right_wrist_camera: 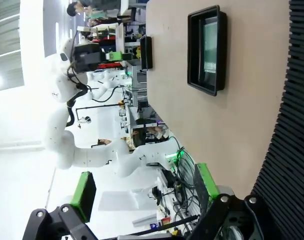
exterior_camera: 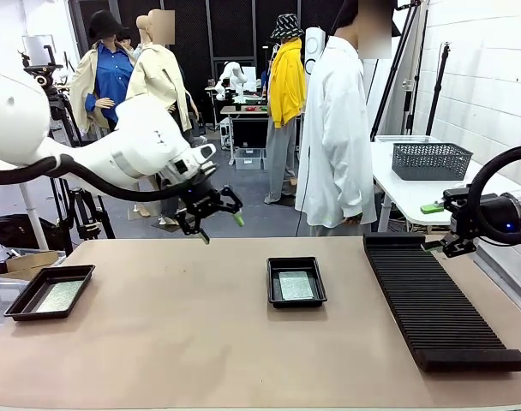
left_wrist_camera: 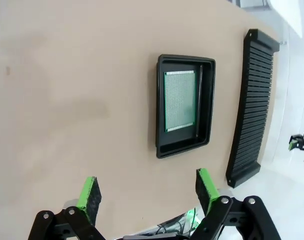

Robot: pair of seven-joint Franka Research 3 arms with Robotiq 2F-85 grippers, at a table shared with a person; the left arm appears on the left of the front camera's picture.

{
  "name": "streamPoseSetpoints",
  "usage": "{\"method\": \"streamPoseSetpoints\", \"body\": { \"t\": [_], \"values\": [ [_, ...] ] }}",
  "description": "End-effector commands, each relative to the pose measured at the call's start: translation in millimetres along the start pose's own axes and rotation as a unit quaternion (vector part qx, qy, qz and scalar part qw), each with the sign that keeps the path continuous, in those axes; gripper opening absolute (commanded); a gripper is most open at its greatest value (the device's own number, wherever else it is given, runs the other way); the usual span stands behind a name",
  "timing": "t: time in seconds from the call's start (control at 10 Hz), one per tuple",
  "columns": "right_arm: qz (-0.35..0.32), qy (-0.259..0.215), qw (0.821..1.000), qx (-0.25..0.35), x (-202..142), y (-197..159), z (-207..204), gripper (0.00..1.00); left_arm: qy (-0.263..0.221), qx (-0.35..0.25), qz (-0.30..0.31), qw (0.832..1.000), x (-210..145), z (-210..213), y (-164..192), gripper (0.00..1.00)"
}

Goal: Inspect and transfer BCBs to ESD trays.
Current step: Pick up the ESD tray and place it on the left side of the table.

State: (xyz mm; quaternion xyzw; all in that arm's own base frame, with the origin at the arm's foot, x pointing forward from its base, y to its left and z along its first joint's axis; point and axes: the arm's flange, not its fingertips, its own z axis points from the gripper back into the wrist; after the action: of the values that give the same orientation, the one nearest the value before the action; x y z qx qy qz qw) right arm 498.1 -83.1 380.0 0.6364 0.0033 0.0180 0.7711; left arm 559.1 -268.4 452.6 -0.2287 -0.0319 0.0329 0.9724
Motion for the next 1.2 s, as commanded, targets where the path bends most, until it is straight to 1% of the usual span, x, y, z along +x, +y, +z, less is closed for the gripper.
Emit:
{"method": "streamPoseSetpoints", "body": {
  "t": [0.0,0.1,0.4,0.5,0.7,0.8,1.1],
  "values": [
    [-0.003,0.004,1.0,0.015,4.2,0.2,2.4,1.0,-0.018,0.039,0.004,0.999,1.5,-28.6,-14.3,1.0],
    [0.0,0.0,1.0,0.0,0.0,0.0,0.0,1.0,-0.023,0.055,0.004,0.998,4.4,-45.2,-17.7,1.0],
    [0.0,0.0,1.0,0.0,0.0,0.0,0.0,1.0,-0.045,0.067,0.0,0.997,9.1,-89.6,-26.0,1.0],
    [0.0,0.0,1.0,0.0,0.0,0.0,0.0,1.0,-0.037,0.067,0.003,0.997,6.4,-101.6,-30.7,1.0],
    [0.0,0.0,1.0,0.0,0.0,0.0,0.0,1.0,-0.016,0.079,-0.009,0.997,4.4,-123.6,-36.1,1.0],
    [0.0,0.0,1.0,0.0,0.0,0.0,0.0,1.0,0.005,0.074,-0.005,0.997,6.5,-132.0,-37.7,1.0],
    [0.0,0.0,1.0,0.0,0.0,0.0,0.0,1.0,0.002,0.061,0.004,0.998,14.8,-152.2,-46.5,1.0]
  ]
}}
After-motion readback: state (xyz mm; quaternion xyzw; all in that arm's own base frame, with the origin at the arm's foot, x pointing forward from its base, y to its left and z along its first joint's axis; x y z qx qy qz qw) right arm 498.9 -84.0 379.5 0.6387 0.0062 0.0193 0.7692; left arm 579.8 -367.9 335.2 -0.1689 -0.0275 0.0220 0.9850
